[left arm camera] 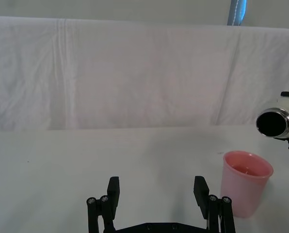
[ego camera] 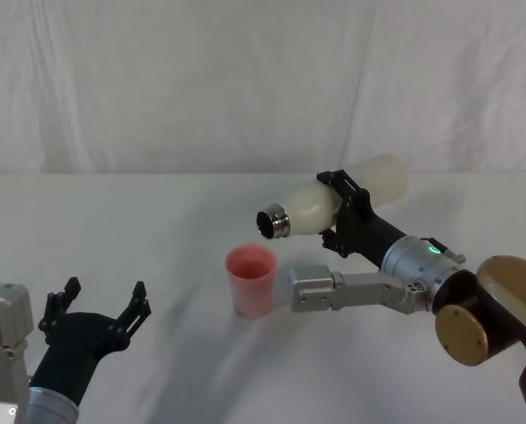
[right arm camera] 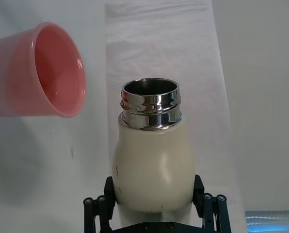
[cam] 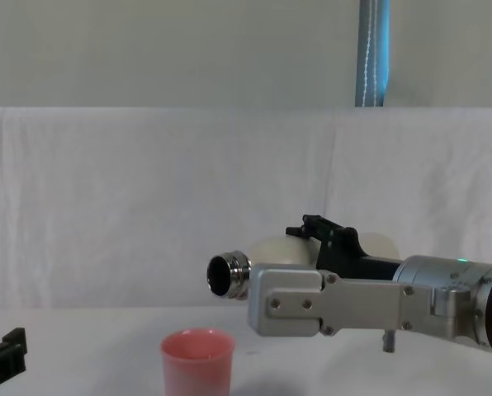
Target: Grasp the thermos with one hand and pour water into the cup lid.
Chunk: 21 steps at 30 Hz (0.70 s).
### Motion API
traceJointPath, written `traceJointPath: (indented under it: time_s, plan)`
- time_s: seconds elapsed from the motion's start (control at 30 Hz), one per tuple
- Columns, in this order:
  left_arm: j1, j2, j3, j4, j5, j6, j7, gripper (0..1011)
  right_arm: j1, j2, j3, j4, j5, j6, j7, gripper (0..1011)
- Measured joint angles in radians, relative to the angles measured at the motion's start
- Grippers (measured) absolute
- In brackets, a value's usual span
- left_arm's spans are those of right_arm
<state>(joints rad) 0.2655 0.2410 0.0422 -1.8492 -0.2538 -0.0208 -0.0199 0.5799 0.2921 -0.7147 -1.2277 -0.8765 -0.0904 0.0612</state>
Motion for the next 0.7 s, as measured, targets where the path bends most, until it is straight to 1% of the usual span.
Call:
traceJointPath:
  time_s: [0.23, 0.7]
  plan:
    - [0.000, 0.000, 0.000, 0.000, 0.000, 0.000, 0.000, 1001, 0.010, 0.002, -0.011, 0.007, -0.018, 0.001, -0.001, 955]
    - [0.000, 0.000, 0.000, 0.000, 0.000, 0.000, 0.000, 1001, 0.026, -0.002, -0.019, 0.031, -0.035, 0.004, -0.014, 955]
